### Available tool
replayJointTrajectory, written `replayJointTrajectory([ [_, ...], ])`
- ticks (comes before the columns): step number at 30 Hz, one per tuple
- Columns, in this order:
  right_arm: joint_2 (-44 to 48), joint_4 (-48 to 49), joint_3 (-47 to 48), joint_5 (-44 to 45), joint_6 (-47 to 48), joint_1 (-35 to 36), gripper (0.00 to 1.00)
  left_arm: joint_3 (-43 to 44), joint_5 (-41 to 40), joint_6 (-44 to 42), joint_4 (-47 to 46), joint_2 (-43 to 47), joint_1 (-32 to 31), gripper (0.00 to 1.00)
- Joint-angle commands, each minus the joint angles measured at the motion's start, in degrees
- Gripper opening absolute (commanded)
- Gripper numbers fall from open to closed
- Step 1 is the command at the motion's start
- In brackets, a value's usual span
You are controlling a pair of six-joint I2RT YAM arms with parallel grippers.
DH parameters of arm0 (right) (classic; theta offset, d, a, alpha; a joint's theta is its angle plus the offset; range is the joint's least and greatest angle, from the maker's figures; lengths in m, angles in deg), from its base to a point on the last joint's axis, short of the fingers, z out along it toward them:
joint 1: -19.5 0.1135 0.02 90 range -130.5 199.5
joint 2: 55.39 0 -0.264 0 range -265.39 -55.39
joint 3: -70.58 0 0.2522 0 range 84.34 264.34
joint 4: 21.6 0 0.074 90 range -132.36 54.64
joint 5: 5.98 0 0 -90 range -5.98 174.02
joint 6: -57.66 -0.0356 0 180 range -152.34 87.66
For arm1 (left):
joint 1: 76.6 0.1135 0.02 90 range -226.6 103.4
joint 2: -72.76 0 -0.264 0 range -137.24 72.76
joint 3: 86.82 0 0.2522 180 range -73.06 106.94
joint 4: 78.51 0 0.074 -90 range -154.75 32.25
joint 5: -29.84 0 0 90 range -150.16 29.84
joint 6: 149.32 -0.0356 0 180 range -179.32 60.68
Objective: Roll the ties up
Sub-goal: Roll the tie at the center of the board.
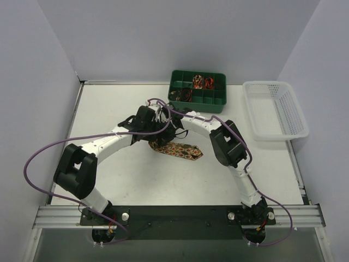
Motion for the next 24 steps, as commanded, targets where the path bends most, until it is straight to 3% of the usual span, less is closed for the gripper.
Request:
replayJointTrajectory([
  [1,-1.13,-3.19,0.46,1.17,0.11,0.47,0.02,2.58,2.76,0.56,-3.67,-0.63,-1.10,0.01],
  [11,10.72,-3.27,-2.79,2.05,0.73,-1.64,0.02,1.79,-5.58,0.47,-0.77,0.07,-0.57,0.00],
  [17,13.46,-3.27,-5.69,3.54,0.99,-4.80,0.02,1.44,-8.48,0.47,0.29,1.04,1.27,0.00],
  [24,14.08,-3.10,-9.38,4.25,1.26,-7.27,0.01,1.70,-18.23,-1.46,4.86,1.48,1.72,0.00],
])
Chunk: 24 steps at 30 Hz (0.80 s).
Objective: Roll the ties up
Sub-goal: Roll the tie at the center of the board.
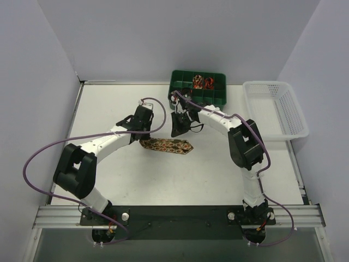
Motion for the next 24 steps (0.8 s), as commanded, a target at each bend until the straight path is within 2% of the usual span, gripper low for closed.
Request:
replayJointTrajectory([
  [1,2.21,-1.66,-2.47,1.47,0.69,-1.06,0.01,1.70,-8.23,-1.66,3.24,1.33,0.25,0.00],
  [9,1.95,-1.66,-3.18,2.00,0.86,-1.76,0.02,2.84,-13.33,-1.57,6.41,-1.22,-0.36,0.00],
  [24,2.03,-1.66,-4.50,2.53,0.95,-2.20,0.02,9.08,-20.81,-0.70,11.59,-10.53,-8.10,0.01],
])
